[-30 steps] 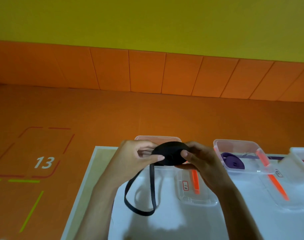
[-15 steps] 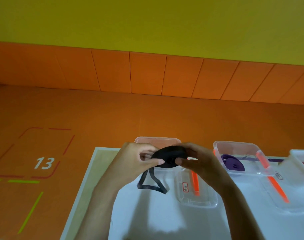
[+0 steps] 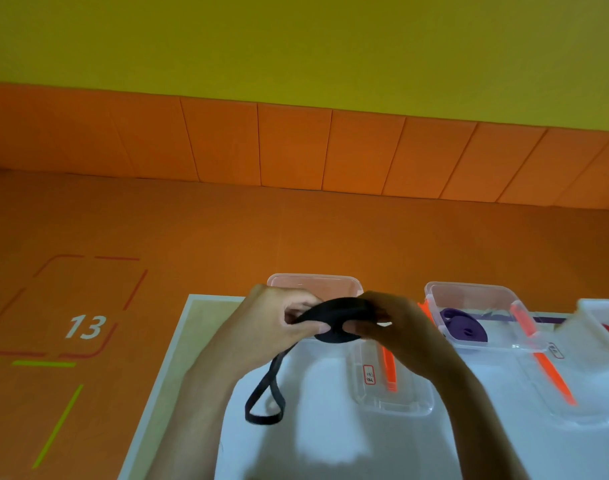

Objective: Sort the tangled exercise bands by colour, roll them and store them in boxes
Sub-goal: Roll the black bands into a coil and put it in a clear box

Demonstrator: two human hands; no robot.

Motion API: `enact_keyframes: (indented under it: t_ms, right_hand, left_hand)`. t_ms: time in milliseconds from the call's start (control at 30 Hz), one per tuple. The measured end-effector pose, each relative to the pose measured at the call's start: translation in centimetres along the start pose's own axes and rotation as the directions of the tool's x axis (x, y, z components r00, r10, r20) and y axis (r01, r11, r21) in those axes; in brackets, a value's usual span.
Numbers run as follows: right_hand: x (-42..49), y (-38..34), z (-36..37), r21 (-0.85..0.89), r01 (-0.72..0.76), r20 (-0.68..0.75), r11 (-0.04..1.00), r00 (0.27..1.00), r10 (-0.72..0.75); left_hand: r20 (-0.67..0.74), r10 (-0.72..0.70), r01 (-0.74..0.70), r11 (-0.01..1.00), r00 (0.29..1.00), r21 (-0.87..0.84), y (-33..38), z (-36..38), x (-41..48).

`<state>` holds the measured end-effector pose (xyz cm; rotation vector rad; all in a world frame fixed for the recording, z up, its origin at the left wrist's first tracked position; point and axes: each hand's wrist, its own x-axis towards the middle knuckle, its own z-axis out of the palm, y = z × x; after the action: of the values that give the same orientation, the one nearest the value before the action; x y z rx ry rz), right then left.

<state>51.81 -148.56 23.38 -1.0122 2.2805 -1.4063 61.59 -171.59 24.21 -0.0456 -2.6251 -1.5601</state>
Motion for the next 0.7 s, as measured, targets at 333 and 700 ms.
enact_keyframes:
  t_ms: [333,700]
  right_hand:
    - [-0.3,0.9,0.5,0.034,-0.068,0.027,0.997,0.997,0.068]
    - [-0.4,0.8,1.0,0.442,-0.126,-0.023,0.888,0.988,0.152]
  left_hand:
    - [0.035,-0.036,0.033,0.995,0.999,0.096,-0.2,0.3,0.0]
    - [0.036,-0.025,0.032,0.976,0.999,-0.214,-0.8,-0.2,0.2]
